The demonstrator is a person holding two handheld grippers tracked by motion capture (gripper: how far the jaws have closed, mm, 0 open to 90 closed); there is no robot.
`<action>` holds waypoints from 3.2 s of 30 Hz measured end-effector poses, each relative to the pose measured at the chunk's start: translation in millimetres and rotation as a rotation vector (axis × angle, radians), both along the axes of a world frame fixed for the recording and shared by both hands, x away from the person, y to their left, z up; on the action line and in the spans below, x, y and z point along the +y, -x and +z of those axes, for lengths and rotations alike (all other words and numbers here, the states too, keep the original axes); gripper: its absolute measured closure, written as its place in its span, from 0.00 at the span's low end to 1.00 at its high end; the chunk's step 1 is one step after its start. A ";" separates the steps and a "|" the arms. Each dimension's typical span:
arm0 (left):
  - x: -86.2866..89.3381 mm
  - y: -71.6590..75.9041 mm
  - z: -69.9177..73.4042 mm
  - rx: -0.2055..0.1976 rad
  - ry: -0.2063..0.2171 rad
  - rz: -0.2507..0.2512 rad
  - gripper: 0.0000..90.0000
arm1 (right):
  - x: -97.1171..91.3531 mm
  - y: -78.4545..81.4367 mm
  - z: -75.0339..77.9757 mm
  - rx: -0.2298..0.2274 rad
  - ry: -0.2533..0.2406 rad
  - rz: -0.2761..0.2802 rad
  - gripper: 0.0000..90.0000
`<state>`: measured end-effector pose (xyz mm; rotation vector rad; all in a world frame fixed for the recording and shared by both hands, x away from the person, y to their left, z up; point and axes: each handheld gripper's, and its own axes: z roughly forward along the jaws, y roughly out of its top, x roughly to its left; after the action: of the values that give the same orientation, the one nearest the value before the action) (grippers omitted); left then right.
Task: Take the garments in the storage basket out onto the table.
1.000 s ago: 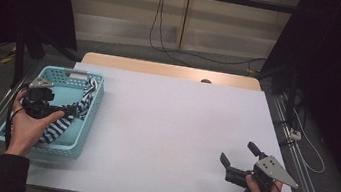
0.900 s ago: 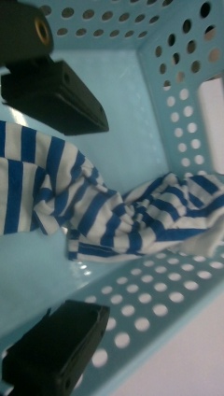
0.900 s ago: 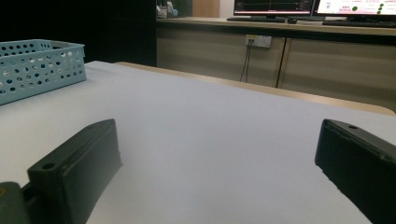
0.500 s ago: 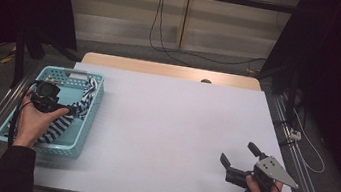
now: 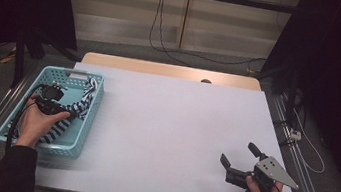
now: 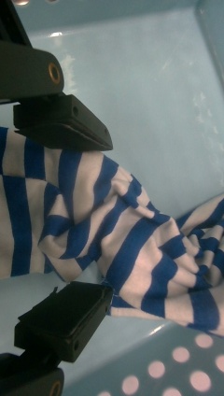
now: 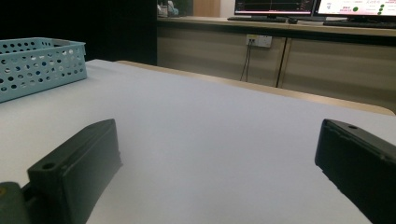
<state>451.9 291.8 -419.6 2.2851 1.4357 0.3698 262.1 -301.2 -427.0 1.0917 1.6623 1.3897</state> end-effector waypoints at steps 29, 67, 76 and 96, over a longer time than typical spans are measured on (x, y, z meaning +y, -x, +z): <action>1.5 0.6 4.5 0.076 0.004 -0.001 0.82 | -1.0 2.1 -0.4 0.003 0.006 -0.002 0.00; 30.9 38.6 51.7 -0.292 0.239 0.121 0.83 | -0.6 1.9 0.2 0.001 0.001 0.000 0.00; 32.4 45.1 57.9 -0.376 0.270 0.153 0.82 | -0.1 1.0 0.1 0.000 -0.001 0.005 0.00; 39.6 55.0 64.2 -0.506 0.303 0.193 0.83 | -0.5 1.5 0.4 -0.002 -0.001 0.002 0.00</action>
<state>396.9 331.4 -355.4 1.6638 1.3371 0.6809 260.6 -301.8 -426.6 1.0893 1.6617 1.3920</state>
